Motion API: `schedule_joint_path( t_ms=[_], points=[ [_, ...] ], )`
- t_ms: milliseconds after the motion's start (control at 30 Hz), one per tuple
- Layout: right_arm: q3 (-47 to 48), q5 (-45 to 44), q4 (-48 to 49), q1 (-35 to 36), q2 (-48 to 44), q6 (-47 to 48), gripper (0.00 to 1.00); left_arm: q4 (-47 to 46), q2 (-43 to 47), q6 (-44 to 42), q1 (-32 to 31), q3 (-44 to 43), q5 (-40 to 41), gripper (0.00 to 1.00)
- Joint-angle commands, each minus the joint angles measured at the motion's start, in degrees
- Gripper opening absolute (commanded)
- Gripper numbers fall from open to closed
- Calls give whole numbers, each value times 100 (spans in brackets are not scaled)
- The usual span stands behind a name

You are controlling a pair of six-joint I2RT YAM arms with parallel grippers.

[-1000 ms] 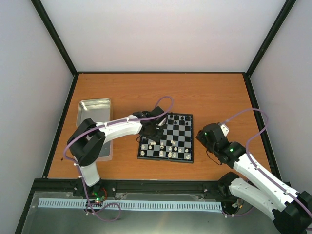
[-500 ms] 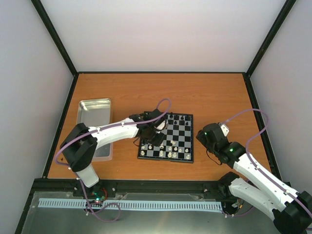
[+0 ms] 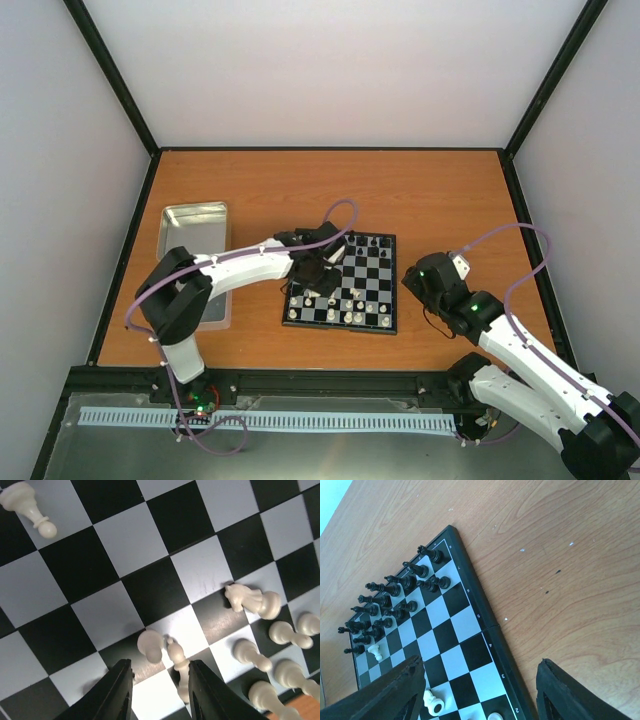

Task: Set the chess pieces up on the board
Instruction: Pick up the chess piece from the chessboard, then place the chess piece on the chessboard.

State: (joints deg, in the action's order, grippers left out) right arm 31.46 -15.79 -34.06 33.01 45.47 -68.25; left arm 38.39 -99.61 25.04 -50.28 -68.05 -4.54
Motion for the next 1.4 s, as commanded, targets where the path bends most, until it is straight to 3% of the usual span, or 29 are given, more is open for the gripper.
schedule_joint_path(
  t_ms=[0,167,500,600,967,1367],
  points=[
    [18,-115,-13,-50,-43,-40,61,-103,-301,11,-26,-312,237,32],
    [22,-142,-23,-50,-64,-39,61,-132,-446,-5,-26,-336,361,29],
    [12,-110,36,-50,-8,-27,61,-23,-635,-80,-26,-540,626,7],
    [32,-109,39,-50,1,-13,61,62,-502,-139,-24,-490,510,4],
    [42,-44,153,-50,115,-13,61,331,318,-97,-180,186,21,4],
    [35,22,179,-50,199,-23,61,87,149,-35,-297,437,-79,6]
  ],
)
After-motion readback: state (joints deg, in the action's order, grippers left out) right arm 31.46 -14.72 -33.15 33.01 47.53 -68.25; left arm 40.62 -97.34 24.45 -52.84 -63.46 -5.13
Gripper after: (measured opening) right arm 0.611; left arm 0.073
